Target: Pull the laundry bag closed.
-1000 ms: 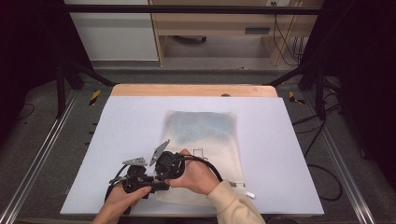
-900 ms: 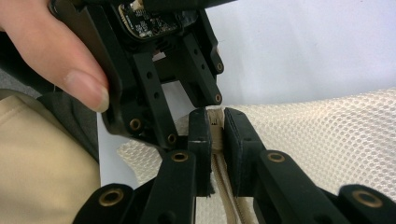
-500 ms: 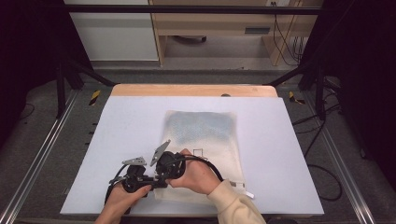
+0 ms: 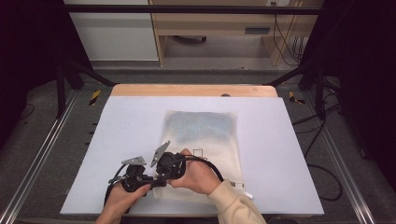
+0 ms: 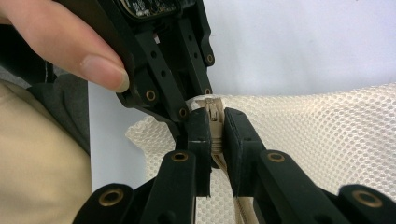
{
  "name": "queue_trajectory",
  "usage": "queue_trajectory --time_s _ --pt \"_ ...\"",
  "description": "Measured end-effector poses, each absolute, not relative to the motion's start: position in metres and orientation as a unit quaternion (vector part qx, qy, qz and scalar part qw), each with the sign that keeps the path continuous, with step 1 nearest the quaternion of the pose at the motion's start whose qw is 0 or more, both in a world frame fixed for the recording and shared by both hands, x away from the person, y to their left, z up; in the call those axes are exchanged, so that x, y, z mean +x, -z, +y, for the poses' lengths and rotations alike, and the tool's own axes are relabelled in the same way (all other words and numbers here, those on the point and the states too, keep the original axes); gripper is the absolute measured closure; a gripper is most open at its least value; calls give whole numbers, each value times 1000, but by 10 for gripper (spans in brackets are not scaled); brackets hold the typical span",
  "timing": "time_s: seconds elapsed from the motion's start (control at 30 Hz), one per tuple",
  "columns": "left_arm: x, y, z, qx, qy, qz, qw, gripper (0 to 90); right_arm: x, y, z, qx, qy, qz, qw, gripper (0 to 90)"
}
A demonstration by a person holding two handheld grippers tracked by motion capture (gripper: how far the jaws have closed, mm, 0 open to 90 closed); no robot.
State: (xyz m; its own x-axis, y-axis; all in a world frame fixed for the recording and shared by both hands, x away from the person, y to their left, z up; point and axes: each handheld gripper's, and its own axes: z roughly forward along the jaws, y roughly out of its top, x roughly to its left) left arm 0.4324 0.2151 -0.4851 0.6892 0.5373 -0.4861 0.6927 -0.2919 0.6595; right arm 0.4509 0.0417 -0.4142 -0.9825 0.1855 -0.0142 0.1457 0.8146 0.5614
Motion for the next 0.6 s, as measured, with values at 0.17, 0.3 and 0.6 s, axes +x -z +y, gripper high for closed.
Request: queue_trajectory --time_s 0.17,0.3,0.6 --pt "432 484 216 801 82 384 452 852 451 416 41 85 -288 953 38 819" --pt "432 484 216 803 78 384 450 853 451 417 41 84 -283 955 39 820" --pt "432 482 214 805 73 384 447 855 451 418 38 85 -271 958 39 821"
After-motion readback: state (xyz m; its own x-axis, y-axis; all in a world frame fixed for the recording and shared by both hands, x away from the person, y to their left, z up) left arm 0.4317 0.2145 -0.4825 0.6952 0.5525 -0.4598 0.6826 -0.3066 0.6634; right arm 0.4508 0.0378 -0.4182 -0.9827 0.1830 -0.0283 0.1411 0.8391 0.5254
